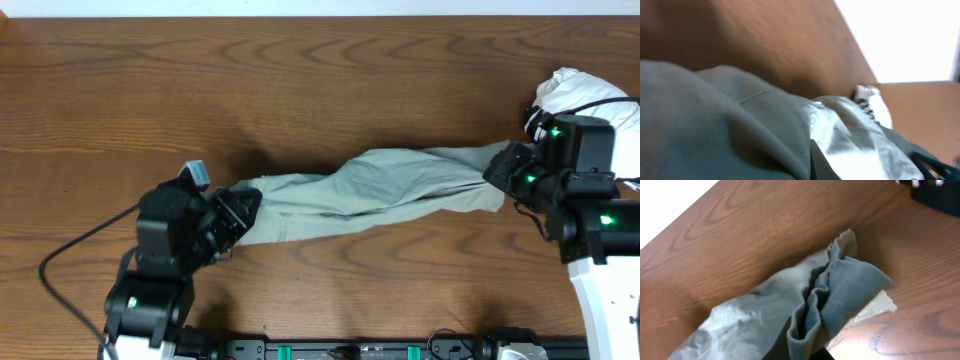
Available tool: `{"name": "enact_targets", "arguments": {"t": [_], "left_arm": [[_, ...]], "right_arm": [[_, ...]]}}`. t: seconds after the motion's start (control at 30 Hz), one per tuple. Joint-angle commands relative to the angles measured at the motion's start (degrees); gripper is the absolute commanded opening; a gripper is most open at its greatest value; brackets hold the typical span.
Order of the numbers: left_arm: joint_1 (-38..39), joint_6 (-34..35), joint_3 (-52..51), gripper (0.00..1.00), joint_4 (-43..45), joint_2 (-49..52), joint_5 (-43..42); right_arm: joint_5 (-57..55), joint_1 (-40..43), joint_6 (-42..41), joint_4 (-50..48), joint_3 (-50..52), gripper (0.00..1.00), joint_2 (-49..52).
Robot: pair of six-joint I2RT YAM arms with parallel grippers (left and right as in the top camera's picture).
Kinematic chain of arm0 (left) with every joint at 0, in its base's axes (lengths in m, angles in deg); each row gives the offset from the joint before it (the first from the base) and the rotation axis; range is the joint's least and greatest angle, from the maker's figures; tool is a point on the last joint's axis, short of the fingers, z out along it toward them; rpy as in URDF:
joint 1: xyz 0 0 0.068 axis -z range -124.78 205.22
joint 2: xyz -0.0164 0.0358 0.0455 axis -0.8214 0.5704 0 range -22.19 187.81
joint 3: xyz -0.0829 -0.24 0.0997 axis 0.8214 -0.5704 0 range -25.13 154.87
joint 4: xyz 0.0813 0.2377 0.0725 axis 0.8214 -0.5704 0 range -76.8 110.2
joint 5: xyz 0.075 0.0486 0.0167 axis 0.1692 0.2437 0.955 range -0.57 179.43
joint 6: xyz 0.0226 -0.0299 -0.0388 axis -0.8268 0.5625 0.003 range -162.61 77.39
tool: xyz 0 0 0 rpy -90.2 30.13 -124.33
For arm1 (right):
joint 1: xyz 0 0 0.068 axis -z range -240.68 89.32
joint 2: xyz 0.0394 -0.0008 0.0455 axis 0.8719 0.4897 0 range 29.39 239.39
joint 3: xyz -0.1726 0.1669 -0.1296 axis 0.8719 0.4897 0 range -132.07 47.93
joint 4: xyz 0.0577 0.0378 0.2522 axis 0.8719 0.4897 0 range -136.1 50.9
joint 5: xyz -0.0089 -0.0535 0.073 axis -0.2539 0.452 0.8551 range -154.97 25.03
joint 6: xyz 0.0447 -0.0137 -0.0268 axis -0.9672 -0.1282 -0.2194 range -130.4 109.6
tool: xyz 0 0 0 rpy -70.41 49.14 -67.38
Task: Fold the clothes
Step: 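Lift and stretch the trousers apart between both grippers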
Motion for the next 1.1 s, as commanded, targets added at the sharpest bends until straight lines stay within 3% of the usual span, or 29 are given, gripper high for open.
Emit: {"name": "enact_targets", "arguments": {"t": [0.0,0.33,0.5,0.77,1.07], "left_arm": [[-0.2,0.98,3.34,0.06,-1.22,-4.26,-3.06],[-0.2,2.84,13.77,0.06,-11.26,-6.95,-10.19],[-0.2,5.62,22.32,0.06,-20.79,-6.95,-8.9],[-0.2,11.72,26.14,0.06,-29.97,-6.08,8.79],[-0.2,11.82,25.81,0.06,-25.88,9.81,25.66]], "right_arm": [[-1.64,0.57,3.06,2.29,-3.74,0.01,-1.36],[-1.66,0.57,2.99,7.87,-4.13,0.01,-6.08],[-1.66,0.57,1.33,8.96,-4.15,0.01,-11.54],[-7.5,0.57,-2.91,9.79,-4.13,0.01,-12.5],[-10.19,0.57,-5.84,2.93,-4.13,0.01,1.44]]}}
